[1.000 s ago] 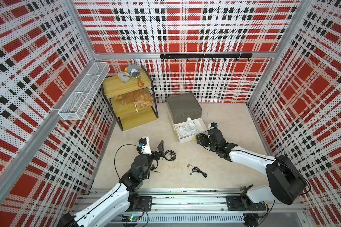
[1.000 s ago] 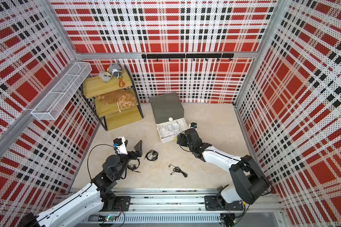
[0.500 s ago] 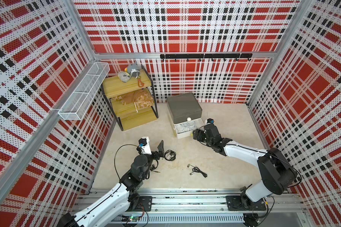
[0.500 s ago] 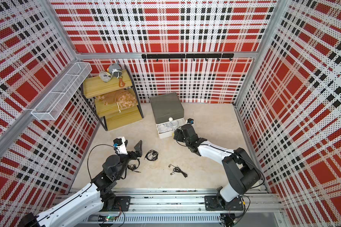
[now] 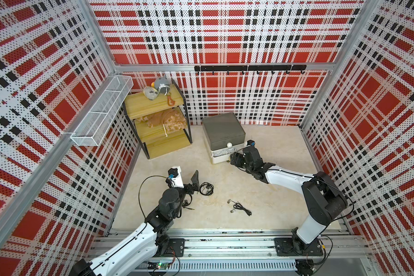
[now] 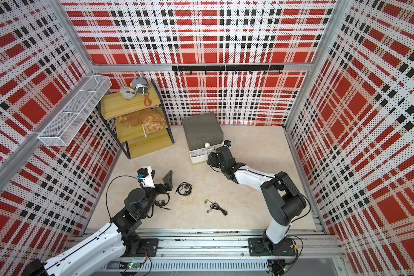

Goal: Place the wired earphones into the drawer by color
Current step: Close the drawer in the storage box.

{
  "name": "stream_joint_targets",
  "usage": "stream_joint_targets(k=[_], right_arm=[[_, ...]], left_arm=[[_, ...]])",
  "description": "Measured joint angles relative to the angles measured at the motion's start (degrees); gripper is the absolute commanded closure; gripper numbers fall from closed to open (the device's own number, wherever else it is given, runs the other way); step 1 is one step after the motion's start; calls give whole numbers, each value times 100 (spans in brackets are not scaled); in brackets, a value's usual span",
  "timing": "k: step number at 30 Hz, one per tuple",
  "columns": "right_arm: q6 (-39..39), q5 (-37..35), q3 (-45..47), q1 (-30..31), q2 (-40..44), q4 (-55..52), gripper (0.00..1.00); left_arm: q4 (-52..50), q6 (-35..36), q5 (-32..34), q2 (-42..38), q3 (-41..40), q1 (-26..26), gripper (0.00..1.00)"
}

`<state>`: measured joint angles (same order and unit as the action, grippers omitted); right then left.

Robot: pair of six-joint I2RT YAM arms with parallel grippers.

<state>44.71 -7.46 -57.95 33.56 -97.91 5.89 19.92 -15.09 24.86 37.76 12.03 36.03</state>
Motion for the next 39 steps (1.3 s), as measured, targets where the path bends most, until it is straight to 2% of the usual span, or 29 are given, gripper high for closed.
stream_joint_targets(k=[20, 31, 39], right_arm=[[66, 15, -723, -74, -763, 170, 16], [103, 94, -702, -76, -787, 210, 15], [-39, 326, -153, -107, -645, 826, 15]], left_arm=[[-2, 0, 0, -90, 0, 0, 1], [-2, 0, 2, -83, -2, 0, 1], [0, 0, 2, -15, -13, 0, 1]])
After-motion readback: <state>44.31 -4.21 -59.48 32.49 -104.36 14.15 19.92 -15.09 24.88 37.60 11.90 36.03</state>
